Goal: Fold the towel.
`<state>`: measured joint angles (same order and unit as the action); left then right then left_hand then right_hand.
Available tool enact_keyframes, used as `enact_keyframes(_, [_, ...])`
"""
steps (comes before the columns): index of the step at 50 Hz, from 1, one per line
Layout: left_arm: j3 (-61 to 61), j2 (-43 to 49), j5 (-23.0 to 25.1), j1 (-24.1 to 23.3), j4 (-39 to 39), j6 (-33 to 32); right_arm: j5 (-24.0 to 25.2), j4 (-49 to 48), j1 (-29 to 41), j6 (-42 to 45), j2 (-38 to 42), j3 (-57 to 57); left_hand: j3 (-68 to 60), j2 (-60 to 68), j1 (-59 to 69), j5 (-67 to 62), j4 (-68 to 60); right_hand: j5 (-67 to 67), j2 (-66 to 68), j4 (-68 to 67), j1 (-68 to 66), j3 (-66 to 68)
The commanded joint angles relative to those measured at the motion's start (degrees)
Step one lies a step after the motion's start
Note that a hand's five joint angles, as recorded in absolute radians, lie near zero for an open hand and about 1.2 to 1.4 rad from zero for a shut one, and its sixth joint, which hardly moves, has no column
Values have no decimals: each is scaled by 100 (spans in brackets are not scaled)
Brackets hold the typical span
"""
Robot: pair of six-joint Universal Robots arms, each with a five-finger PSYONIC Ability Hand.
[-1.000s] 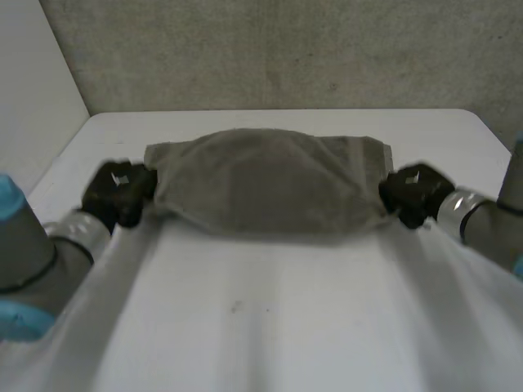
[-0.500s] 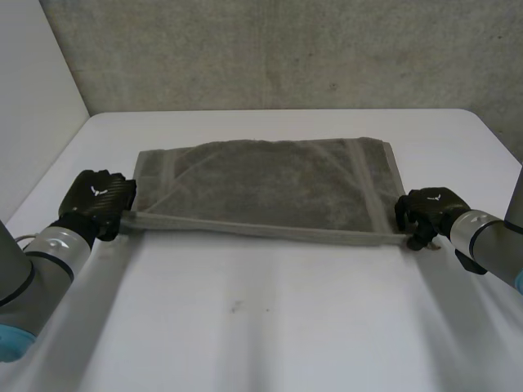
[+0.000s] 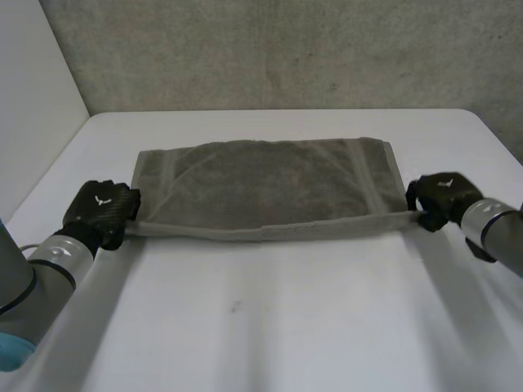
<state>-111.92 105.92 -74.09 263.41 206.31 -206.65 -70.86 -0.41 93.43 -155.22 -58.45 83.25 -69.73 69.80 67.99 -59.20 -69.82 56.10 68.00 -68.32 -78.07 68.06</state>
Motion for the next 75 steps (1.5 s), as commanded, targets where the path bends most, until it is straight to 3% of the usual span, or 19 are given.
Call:
enact_keyframes(1, [-268, -290, 8, -105, -538, -77, 37, 855, -27, 727, -886, 200, -1027, 1020, 1201, -1080, -1018, 1390, 1200, -1168, -193, 1194])
enact_keyframes(4, [-391, -580, 17, -158, -1003, -173, 37, 1201, -62, 1090, -1001, 262, -1027, 1020, 1201, -1080, -1018, 1390, 1200, -1168, -193, 1194])
enact_keyframes(9, [-672, -1098, 26, -175, -1803, -428, -112, 2656, -439, 2642, -1474, 683, -1027, 1020, 1201, -1080, -1018, 1390, 1200, -1168, -193, 1194])
enact_keyframes(14, [-928, -1777, 35, -193, -2605, -780, -7, 3457, -782, 3373, -2115, 1052, -1027, 1020, 1201, -1080, -1018, 1390, 1200, -1168, -193, 1194])
enact_keyframes(20, [-1024, -2426, 70, -149, -3342, -956, 20, 3626, -967, 3534, -2416, 1159, -1027, 1020, 1201, -1080, -1018, 1390, 1200, -1168, -193, 1194])
enact_keyframes(27, [-743, -2295, 70, -96, -2957, -930, 230, 2987, -915, 3149, -2146, 1019, -1027, 1020, 1201, -1080, -1018, 1390, 1200, -1168, -193, 1194])
enact_keyframes(34, [326, -699, 35, -246, -1693, -903, 134, 2053, -528, 2039, -993, 139, -1027, 1020, 1201, -1080, -1018, 1390, 1200, -1168, -193, 1194])
enact_keyframes(38, [1041, 95, 8, -316, -1515, -903, -216, 1720, -11, 1470, -90, -825, -1027, 1020, 1201, -1080, -1018, 1390, 1200, -1168, -193, 1194])
enact_keyframes(42, [2163, 1173, -27, -500, -1515, -903, -481, 1438, 158, 1178, 431, -1408, -1027, 1020, 1201, -1080, -1018, 1390, 1200, -1168, -193, 1194])
enact_keyframes(49, [3361, 2187, -36, -597, -1463, -903, -832, 560, 421, 695, 1475, -2496, -1027, 1020, 1201, -1080, -1018, 1390, 1200, -1168, -193, 1194])
enact_keyframes(54, [4223, 2846, -141, -703, -1427, -877, -1087, 235, 447, 633, 1872, -2874, -1027, 1020, 1201, -1080, -1018, 1390, 1200, -1168, -193, 1194])
enact_keyframes(61, [5346, 3724, -738, -712, -1463, -763, -1229, -513, 492, 536, 2224, -3236, -1027, 1020, 1201, -1080, -1018, 1390, 1200, -1168, -193, 1194])
enact_keyframes(75, [6358, 4323, -818, -800, -1480, -499, -1360, -627, 518, 554, 2698, -3851, -1027, 1020, 1201, -1080, -1018, 1390, 1200, -1168, -193, 1194])
